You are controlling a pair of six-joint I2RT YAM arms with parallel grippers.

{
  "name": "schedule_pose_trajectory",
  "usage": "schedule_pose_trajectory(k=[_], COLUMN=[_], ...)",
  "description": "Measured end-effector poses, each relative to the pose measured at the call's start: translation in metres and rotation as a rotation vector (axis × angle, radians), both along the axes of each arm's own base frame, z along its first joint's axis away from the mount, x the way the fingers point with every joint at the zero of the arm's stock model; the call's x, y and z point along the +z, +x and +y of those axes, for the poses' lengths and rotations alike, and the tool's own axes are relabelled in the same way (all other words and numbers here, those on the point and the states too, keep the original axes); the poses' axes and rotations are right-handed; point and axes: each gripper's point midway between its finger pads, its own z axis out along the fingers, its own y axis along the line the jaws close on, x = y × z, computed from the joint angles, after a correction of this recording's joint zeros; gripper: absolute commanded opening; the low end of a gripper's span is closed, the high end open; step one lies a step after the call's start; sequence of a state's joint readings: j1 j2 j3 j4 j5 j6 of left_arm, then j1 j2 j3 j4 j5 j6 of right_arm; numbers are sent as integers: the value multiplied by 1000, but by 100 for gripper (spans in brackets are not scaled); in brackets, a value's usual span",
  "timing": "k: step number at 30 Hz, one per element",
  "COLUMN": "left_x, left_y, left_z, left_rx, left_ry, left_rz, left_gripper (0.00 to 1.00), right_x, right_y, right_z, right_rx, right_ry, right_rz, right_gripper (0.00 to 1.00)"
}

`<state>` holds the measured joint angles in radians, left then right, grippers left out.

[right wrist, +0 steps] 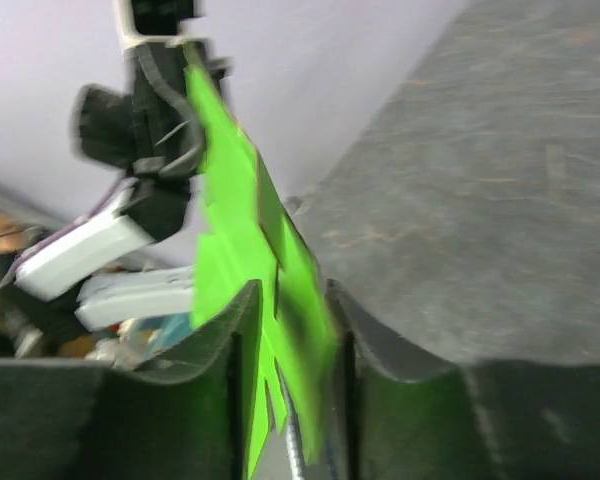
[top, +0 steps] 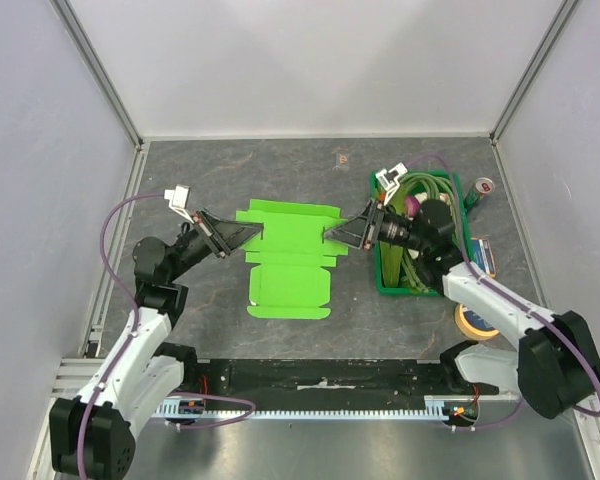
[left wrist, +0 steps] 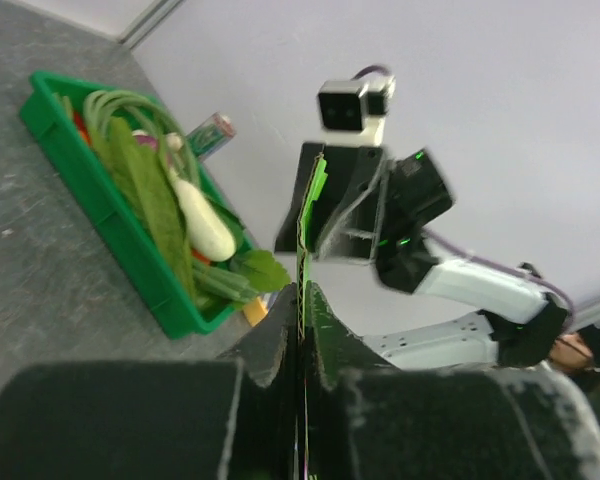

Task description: Fold the paper box

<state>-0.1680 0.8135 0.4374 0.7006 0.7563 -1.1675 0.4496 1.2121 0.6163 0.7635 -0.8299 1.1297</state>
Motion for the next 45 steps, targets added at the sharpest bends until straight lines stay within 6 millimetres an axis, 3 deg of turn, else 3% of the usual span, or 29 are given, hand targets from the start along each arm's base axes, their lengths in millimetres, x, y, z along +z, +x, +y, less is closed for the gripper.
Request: schedule_pose_trajectory(k=[3,7,11,17,20,23,25,26,27,28,30,32,33,37,41,43,45], left_x=[-11,-25,-38,-56,-57,-56,-54,-54,-54,-54,-52,-46,-38,16,75,86,84], left_y=[1,-6,-19,-39,-45,-50,-52,-53,-54,-55,-54,-48,-42,-39,-49,-46,-36], left_z=[2,0,-6,-13,-15,-16,-16,-16,-16,-16,-15,-12,-8,14,26,26,24], left_rx=[23,-5,-112,-280,-332,-362,-373,-380,-386,-391,-375,-311,-244,21,126,130,118], left_ry=[74,188,268,301,298,295,295,294,294,293,306,330,351,409,420,441,471], left_rz=[17,2,-9,10,9,-4,-13,-17,-19,-5,12,32,31,-85,-216,-227,-206], left_gripper=[3,2,2,3,3,3,10,16,37,47,55,79,81,82,76,73,73], right_x=[-9,0,2,-23,-34,-33,-26,-20,-15,-12,-11,-15,-18,-24,-22,-21,-21], right_y=[28,50,40,-1,-23,-41,-42,-41,-41,-40,-38,-36,-36,-31,-27,-25,-24], right_z=[-6,-25,-25,26,47,58,61,64,66,67,69,70,70,70,68,68,68], right_rx=[-133,-256,-188,132,255,332,338,334,332,329,320,312,309,272,235,223,214], right_ry=[-173,-367,-459,-482,-471,-431,-398,-375,-352,-338,-321,-319,-323,-341,-348,-348,-351], right_rz=[-38,-183,-325,-373,-369,-366,-373,-381,-384,-391,-382,-360,-349,-316,-304,-298,-289], right_gripper=[75,77,74,71,61,43,20,11,0,0,0,0,0,0,0,0,0])
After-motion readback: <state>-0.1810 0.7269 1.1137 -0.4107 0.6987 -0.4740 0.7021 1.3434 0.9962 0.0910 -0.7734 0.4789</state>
